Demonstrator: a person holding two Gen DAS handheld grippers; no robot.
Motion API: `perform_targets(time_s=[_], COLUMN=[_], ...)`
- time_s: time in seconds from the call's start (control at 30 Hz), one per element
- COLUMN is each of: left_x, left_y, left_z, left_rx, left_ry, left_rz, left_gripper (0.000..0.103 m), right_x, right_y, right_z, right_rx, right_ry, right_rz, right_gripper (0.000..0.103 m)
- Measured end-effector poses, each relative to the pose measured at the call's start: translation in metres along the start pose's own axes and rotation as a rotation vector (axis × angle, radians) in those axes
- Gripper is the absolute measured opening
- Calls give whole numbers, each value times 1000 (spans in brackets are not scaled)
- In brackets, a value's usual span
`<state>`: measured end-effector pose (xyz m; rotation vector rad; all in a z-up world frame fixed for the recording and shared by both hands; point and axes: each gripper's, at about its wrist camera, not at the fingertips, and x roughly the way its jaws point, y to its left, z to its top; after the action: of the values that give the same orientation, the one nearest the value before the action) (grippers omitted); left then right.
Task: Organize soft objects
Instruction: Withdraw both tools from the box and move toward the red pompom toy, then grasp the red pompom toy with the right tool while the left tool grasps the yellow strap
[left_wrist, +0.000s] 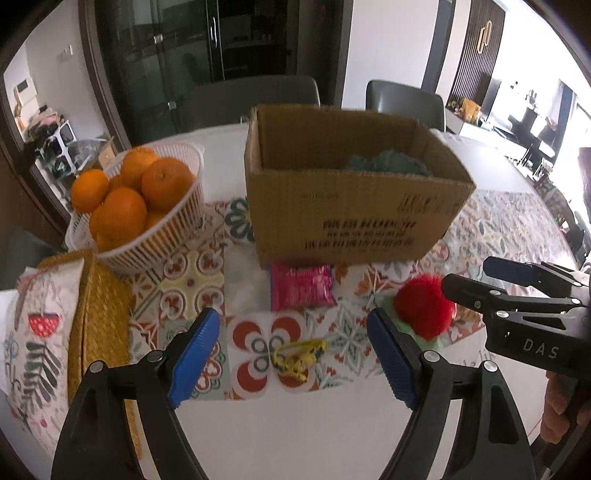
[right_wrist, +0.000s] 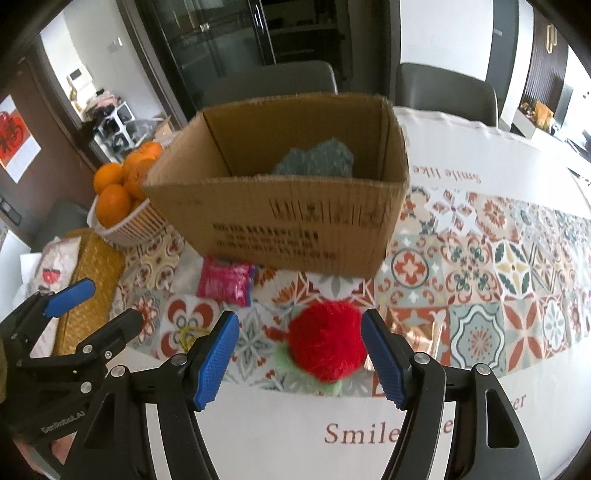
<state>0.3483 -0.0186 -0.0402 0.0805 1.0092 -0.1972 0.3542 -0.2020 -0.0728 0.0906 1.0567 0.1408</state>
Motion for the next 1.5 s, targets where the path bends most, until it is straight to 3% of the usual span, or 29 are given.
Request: perform_targets(time_s=[0.47, 0.8, 1.5], left_x=[41, 64, 130], left_y=[3, -1, 2], left_z=[-24, -31, -33], left_rx=[-64, -70, -150], left_ry=[167, 228, 348], left_rz=[-31, -25, -20], left_gripper=[86, 86, 86], right_x=[37, 64, 109], right_y=[-6, -18, -12], right_z=[-14, -17, -17], right_rx=[3, 5, -48], right_ry=[131, 200, 246], right_rz=[-1, 7, -37], right_gripper=[70, 70, 70])
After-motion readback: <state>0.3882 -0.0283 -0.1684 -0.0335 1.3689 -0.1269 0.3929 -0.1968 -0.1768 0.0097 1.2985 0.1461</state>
